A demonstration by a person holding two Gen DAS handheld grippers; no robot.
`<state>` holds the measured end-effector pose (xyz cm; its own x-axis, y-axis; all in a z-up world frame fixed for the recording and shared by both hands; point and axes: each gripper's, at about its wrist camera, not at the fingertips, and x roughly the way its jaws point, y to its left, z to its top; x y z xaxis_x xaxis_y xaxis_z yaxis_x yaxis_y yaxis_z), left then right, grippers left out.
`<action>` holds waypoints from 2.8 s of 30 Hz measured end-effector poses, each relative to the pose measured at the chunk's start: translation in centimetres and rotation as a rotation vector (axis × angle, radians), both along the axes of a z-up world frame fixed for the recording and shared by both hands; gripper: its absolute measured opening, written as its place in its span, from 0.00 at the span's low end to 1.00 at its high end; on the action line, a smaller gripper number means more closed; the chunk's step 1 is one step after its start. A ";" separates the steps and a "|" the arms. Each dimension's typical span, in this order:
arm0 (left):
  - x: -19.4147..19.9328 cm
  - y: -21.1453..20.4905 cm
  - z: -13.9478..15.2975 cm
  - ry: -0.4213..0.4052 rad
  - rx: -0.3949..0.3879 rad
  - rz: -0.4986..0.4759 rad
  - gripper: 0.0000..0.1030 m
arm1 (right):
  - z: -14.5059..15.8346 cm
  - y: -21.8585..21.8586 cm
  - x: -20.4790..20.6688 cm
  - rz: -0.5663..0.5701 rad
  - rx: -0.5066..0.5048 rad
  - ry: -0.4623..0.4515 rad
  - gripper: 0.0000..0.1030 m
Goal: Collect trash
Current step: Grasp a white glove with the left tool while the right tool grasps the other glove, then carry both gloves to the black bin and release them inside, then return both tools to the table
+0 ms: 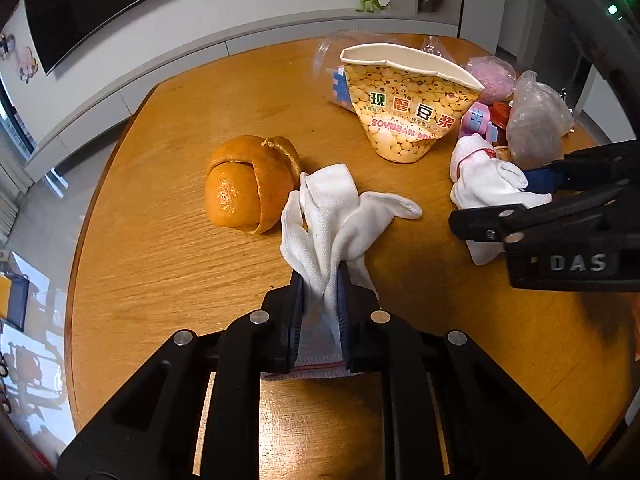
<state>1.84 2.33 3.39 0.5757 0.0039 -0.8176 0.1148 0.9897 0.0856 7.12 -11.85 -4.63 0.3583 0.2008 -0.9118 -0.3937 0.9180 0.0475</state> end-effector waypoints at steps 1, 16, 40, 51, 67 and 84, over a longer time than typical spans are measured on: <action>-0.4 -0.1 0.2 -0.005 0.005 0.001 0.15 | -0.1 0.1 -0.1 -0.002 -0.026 -0.023 0.37; -6.5 -4.4 7.0 -0.143 0.021 -0.062 0.15 | 8.7 -7.2 -9.6 -0.005 0.132 -0.167 0.19; -13.1 -33.3 9.6 -0.179 -0.043 -0.602 0.15 | 8.0 -33.0 -25.3 -0.506 0.087 -0.323 0.19; -20.5 -48.2 5.6 -0.069 -0.025 -0.937 0.15 | 1.6 -44.8 -37.2 -0.841 0.093 -0.259 0.19; -26.9 -59.6 -5.0 0.135 0.081 -1.122 0.94 | -10.2 -53.7 -47.1 -1.185 0.074 0.012 0.72; -21.6 -52.4 1.9 -0.033 0.014 -0.990 0.94 | -1.6 -48.6 -41.4 -1.000 -0.014 -0.163 0.75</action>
